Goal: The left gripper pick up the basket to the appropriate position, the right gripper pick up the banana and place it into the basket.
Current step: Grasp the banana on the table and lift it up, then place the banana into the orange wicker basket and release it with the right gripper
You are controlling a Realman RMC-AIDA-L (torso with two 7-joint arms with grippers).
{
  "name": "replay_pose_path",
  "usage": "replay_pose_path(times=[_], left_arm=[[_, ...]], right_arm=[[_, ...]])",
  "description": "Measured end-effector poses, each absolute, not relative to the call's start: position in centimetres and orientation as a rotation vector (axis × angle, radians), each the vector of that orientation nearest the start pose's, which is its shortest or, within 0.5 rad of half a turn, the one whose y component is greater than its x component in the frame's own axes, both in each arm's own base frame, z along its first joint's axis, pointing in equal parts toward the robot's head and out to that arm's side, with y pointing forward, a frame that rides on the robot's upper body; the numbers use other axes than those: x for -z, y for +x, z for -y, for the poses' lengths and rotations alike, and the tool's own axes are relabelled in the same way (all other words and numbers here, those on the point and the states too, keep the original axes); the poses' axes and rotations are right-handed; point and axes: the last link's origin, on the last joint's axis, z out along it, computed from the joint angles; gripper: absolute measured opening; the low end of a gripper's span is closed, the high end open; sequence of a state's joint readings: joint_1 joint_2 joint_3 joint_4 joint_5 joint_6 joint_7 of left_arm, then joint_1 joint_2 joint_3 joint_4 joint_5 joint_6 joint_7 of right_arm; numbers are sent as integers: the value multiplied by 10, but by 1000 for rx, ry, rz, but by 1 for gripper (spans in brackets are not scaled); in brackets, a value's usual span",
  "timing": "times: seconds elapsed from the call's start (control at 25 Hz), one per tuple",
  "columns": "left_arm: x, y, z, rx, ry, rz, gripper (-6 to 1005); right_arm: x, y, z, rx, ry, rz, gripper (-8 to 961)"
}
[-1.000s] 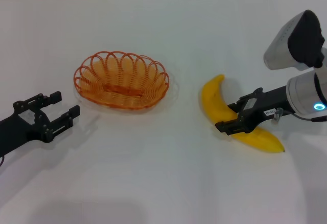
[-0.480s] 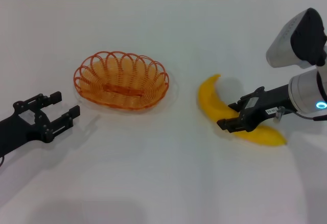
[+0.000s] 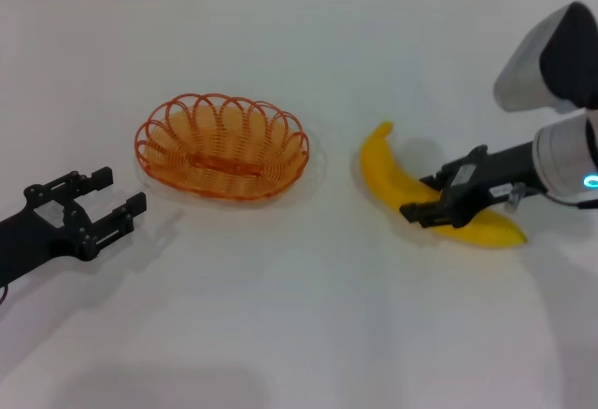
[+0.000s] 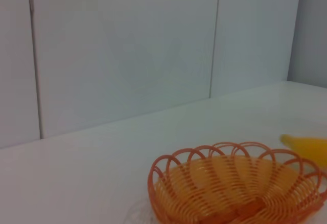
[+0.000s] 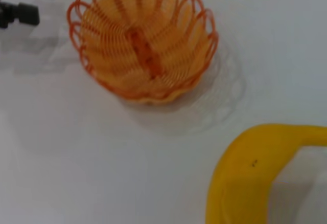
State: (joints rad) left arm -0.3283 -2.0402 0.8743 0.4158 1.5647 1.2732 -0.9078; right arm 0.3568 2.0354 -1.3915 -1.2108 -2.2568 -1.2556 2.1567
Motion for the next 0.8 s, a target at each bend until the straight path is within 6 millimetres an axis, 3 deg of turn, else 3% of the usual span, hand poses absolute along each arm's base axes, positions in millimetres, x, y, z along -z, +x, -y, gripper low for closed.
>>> replay_pose_path(times=[0.24, 0.4, 0.8], left_arm=[[15, -340, -292, 609, -2375, 557, 615], [15, -339, -292, 609, -2375, 556, 615], [19, -333, -297, 613, -2400, 536, 615]], right_arm=[[-9, 243, -339, 72, -2619, -783, 480], [-15, 224, -345, 33, -2611, -677, 479], [20, 143, -372, -54, -2681, -275, 480]])
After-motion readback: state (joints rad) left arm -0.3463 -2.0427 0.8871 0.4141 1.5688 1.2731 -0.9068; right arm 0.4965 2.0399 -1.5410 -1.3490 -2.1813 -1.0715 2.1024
